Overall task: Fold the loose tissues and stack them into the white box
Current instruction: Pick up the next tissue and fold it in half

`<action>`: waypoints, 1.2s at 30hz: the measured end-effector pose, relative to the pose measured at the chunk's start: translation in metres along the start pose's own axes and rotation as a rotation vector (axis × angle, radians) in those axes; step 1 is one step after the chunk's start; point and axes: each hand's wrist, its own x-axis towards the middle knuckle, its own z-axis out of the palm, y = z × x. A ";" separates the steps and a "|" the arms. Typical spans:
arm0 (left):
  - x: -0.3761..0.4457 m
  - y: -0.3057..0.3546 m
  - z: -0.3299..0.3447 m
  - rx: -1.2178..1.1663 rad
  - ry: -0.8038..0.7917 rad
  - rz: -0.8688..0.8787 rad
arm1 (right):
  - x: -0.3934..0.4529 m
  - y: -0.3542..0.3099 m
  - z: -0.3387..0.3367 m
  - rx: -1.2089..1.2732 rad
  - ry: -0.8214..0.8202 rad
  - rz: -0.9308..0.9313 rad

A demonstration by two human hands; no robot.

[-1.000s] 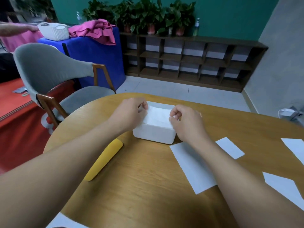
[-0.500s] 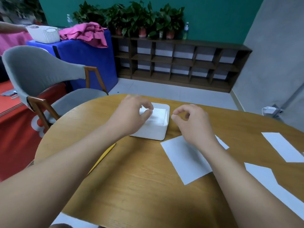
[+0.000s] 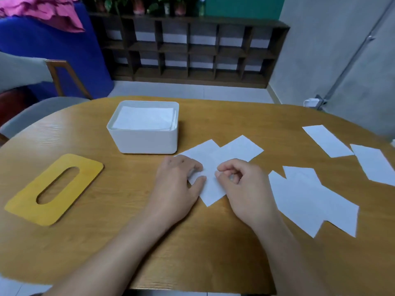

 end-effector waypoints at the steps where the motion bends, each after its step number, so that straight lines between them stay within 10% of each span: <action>1: -0.001 -0.001 0.000 0.018 -0.002 0.001 | 0.000 0.002 -0.001 -0.016 0.005 -0.001; 12: -0.005 -0.009 -0.007 0.035 -0.039 0.067 | -0.005 0.008 -0.015 -0.085 0.038 -0.065; 21: -0.007 -0.020 -0.037 -0.485 -0.028 -0.117 | -0.010 0.000 -0.020 -0.091 -0.157 -0.202; 36: -0.016 -0.002 -0.041 -0.829 -0.107 -0.084 | -0.010 -0.010 -0.012 0.302 0.007 0.000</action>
